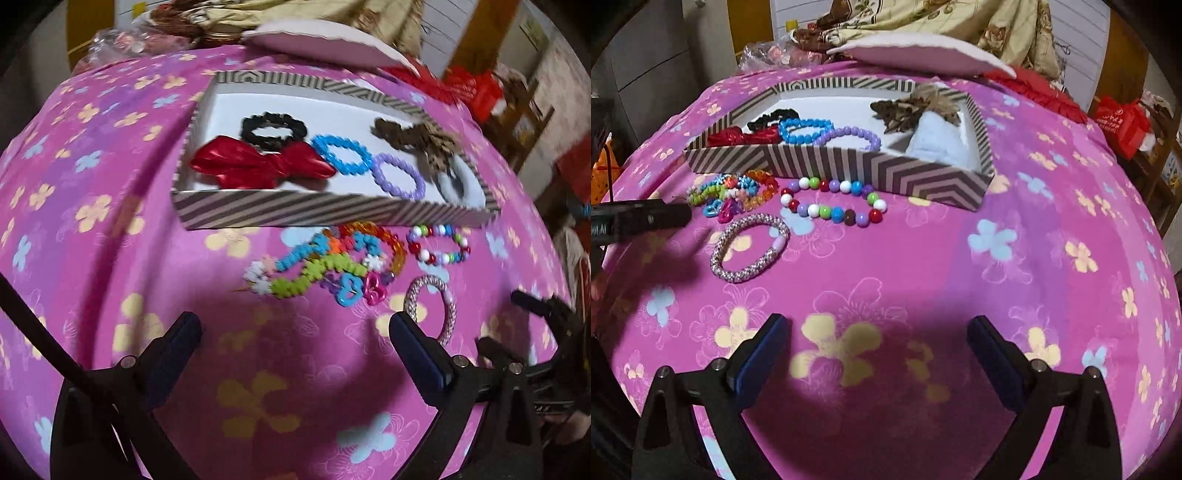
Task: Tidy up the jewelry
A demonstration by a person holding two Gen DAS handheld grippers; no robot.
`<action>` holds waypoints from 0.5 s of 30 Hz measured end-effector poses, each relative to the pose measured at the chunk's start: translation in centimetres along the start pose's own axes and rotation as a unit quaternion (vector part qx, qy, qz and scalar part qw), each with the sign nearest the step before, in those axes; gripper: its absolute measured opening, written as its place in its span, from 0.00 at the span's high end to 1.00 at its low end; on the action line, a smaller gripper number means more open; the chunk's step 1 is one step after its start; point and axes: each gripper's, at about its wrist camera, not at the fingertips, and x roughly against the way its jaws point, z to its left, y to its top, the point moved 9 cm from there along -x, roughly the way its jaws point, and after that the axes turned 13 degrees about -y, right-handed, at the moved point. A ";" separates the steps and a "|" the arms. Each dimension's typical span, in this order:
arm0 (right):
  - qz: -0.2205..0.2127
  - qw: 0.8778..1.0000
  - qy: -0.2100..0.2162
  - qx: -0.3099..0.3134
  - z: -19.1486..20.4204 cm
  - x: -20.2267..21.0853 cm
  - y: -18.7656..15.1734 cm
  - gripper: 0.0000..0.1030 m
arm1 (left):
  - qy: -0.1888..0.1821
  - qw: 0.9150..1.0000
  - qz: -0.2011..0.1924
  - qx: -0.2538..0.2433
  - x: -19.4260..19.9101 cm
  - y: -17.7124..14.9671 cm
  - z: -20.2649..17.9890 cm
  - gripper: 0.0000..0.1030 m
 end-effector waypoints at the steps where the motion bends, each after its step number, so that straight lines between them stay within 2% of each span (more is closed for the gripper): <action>1: 0.002 1.000 -0.001 0.001 0.0 -0.1 0.0 0.03 | 0.001 1.000 0.003 0.002 -0.1 -0.1 0.1 0.33; 6: 0.005 1.000 0.001 -0.007 0.1 -0.5 0.4 0.02 | 0.011 1.000 0.008 0.002 -0.1 -0.3 0.6 0.33; 12: -0.002 1.000 -0.002 -0.012 0.1 -0.6 0.5 0.00 | 0.070 0.997 0.023 -0.024 -0.8 -0.5 0.9 0.33; 15: -0.003 1.000 -0.001 -0.011 0.1 -0.5 0.4 0.00 | 0.079 0.997 0.018 -0.019 -0.8 -0.4 1.2 0.33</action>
